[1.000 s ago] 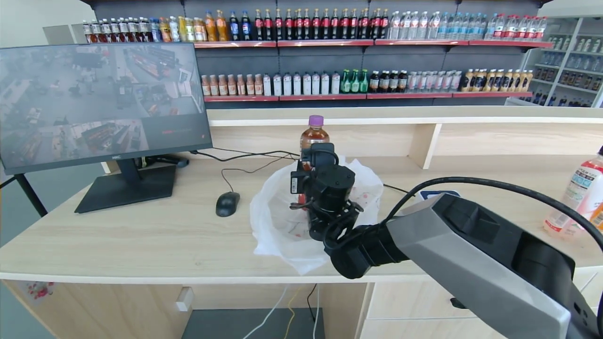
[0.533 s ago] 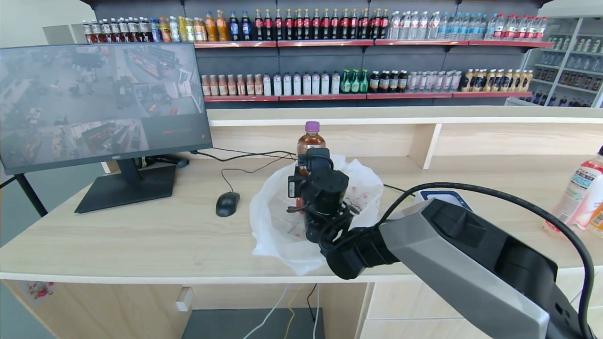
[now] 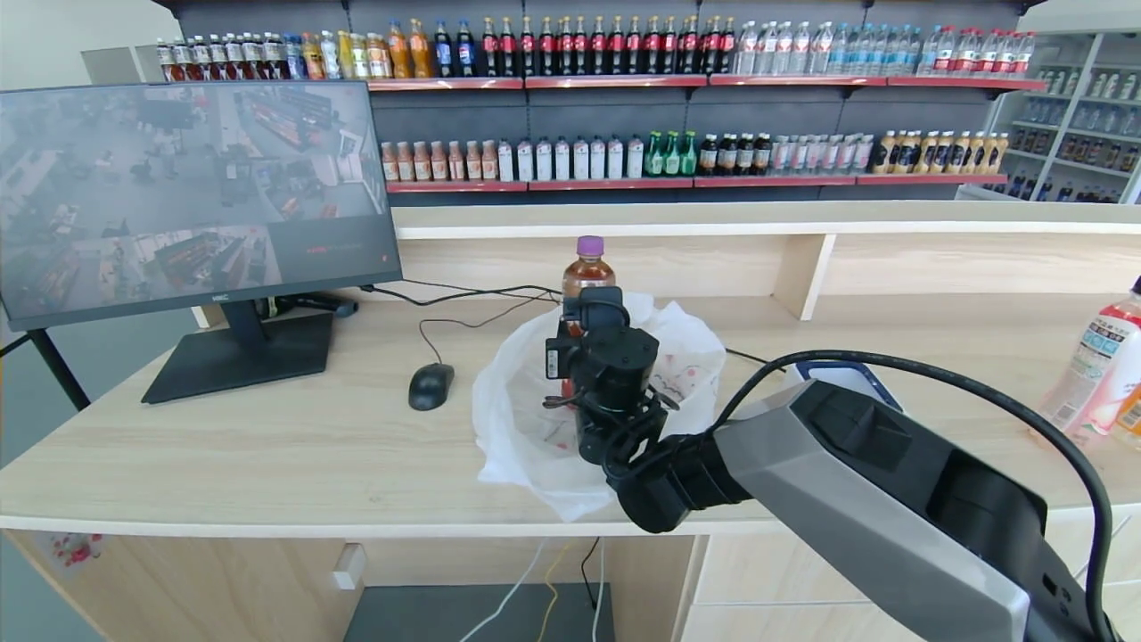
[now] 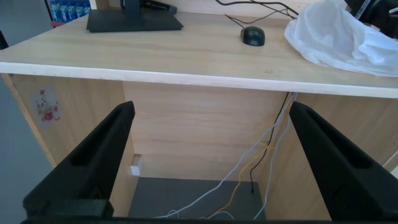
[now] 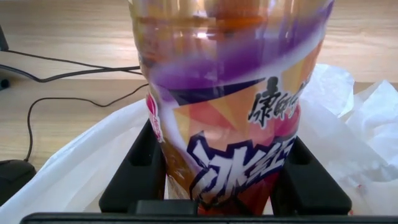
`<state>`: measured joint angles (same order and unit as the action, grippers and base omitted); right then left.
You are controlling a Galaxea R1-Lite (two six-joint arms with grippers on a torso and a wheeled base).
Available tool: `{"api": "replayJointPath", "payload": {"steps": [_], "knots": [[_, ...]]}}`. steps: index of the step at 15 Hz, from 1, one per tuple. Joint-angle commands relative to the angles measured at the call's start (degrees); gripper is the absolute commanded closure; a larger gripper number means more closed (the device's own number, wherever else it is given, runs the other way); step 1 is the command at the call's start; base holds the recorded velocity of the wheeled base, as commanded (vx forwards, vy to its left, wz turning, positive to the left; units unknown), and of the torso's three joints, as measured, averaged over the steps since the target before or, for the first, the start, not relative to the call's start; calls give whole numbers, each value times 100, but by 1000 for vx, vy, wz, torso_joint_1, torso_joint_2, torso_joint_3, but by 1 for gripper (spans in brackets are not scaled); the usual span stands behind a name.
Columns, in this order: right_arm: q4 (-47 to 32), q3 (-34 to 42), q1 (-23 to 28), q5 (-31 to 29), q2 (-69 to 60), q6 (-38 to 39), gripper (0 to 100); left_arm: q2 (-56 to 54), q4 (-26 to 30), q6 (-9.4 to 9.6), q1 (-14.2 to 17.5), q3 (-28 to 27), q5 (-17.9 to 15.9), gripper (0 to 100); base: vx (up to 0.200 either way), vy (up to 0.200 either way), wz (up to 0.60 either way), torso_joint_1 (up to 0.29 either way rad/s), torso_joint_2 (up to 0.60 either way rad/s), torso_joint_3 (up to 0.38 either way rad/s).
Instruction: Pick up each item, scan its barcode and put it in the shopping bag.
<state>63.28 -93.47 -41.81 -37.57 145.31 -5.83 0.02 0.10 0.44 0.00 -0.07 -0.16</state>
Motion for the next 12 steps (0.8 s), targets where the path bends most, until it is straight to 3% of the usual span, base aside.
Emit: {"api": "replayJointPath", "payload": {"steps": [1,12], "knots": [[-9,30,-2,-5,6,3,100,-2,-1,0,0,-1,7,0,0,0,0,0,0,0],[149,355,15,-5,67,20,100,-2,-1,0,0,-1,-2,0,0,0,0,0,0,0]]}}
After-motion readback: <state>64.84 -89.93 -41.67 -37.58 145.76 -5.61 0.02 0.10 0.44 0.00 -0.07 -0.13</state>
